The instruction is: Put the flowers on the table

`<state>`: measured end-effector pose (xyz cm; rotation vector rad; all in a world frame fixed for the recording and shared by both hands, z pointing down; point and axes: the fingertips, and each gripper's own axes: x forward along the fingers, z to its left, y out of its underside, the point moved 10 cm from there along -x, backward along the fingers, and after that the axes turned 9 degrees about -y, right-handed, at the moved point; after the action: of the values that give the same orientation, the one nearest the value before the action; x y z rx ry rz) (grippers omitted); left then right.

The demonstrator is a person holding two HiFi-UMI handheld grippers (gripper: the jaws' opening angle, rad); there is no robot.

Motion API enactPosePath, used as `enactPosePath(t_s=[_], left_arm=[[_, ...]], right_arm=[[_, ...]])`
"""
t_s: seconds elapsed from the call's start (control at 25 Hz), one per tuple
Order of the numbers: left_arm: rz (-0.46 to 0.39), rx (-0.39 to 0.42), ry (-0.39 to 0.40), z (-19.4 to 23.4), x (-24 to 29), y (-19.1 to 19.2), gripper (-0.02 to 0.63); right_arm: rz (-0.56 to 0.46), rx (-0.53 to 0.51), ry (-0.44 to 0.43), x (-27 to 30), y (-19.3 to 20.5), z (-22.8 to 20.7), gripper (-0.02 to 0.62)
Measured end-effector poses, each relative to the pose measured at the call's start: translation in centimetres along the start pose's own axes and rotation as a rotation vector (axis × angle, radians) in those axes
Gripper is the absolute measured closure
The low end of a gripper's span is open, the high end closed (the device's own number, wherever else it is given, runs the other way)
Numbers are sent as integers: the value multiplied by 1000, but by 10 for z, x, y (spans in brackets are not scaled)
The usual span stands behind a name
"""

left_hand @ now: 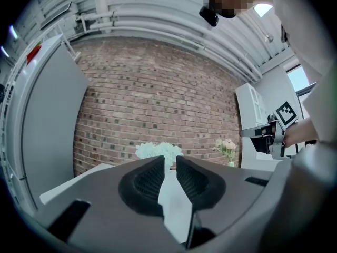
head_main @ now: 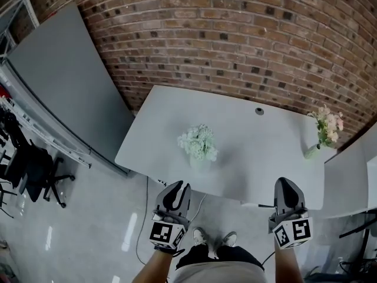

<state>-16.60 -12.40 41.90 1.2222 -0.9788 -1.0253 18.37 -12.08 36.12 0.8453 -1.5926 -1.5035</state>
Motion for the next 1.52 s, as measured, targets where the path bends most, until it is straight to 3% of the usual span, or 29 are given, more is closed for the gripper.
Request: enactPosePath(t_s=[0.4, 0.72, 1.08, 1.52], left_arm=[[-41, -8, -37, -36, -24, -30, 597], [-58, -32, -61, -64, -43, -42, 600], [-88, -17, -147, -64, -43, -50, 600], [-49, -38, -199, -61, -55, -35, 600]], right_arm=[[-8, 28, -79, -12, -4, 0, 572], [-7, 35, -162, -19, -4, -9, 572], [-59, 6, -224, -4, -16, -16, 572], [-18, 15, -299, 13, -4, -5, 578]])
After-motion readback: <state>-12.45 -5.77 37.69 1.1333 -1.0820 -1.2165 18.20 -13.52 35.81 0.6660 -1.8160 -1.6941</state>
